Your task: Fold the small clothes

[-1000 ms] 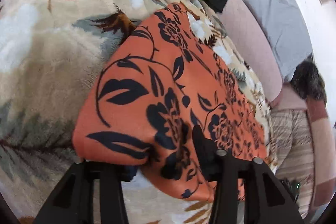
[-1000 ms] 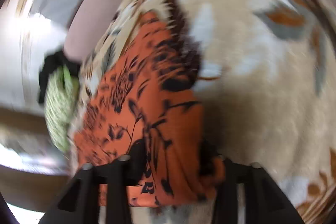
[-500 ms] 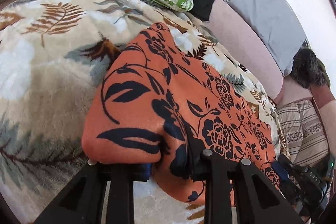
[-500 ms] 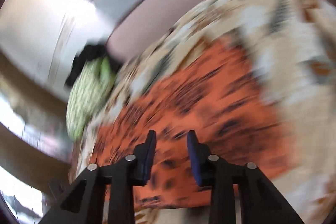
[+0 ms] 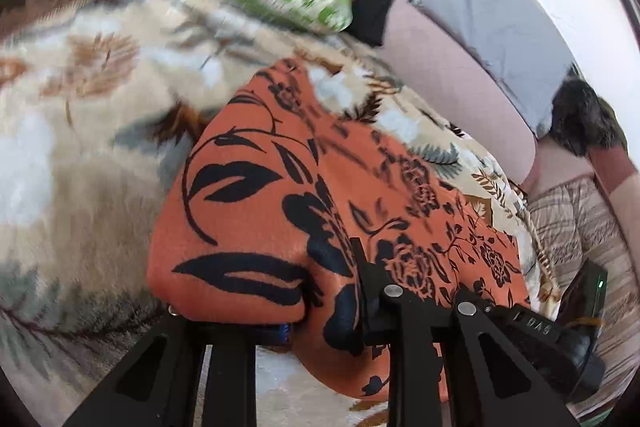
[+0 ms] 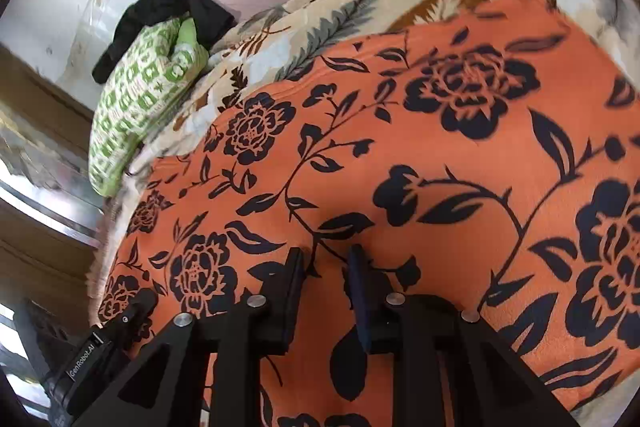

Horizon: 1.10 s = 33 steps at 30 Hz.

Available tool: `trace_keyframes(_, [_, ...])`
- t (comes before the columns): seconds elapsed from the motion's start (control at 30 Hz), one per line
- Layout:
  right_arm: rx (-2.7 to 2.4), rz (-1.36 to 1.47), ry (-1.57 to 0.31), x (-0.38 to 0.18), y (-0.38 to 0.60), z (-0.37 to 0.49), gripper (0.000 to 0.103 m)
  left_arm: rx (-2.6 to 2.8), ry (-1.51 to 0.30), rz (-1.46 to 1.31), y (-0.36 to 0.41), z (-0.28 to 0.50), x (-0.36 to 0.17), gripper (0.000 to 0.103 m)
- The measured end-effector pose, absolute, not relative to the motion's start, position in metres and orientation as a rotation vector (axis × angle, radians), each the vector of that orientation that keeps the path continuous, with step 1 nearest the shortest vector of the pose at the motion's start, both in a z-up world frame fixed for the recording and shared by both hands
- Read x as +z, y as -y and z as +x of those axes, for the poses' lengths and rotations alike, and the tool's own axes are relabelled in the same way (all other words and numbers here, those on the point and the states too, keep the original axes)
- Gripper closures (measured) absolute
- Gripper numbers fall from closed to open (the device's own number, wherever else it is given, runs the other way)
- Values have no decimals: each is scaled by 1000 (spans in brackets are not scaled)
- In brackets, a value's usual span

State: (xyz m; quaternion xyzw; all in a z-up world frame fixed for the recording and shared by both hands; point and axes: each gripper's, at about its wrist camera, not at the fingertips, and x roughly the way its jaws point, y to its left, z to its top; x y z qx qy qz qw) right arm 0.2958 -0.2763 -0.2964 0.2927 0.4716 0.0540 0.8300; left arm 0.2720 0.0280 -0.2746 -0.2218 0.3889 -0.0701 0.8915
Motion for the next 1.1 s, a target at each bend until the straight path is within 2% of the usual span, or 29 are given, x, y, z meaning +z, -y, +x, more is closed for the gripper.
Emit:
trace_keyframes(0.3, [119, 725, -926, -277, 320, 279, 78, -222, -621, -177, 29, 252, -231, 78])
trace_keyframes(0.53, [136, 792, -843, -262, 363, 267, 79, -334, -568, -66, 93, 249, -217, 79])
trace_keyframes(0.73, [157, 904, -802, -264, 406, 264, 76, -471, -610, 16, 164, 253, -229, 79])
trace_keyframes(0.93, [246, 1101, -863, -286, 443, 270, 75, -563, -776, 160, 216, 252, -269, 76])
trace_keyframes(1.0, [290, 1175, -874, -295, 448, 275, 66, -583, -752, 187, 212, 246, -265, 67])
trace_keyframes(1.03, [311, 1186, -889, -297, 446, 279, 42, -611, -755, 169, 208, 244, -262, 58])
trace_keyframes(1.07, [315, 1185, -897, -297, 444, 281, 28, -658, -761, 131, 201, 241, -257, 53])
trace_keyframes(1.1, [317, 1178, -888, -295, 439, 283, 28, -696, -759, 101, 196, 238, -252, 45])
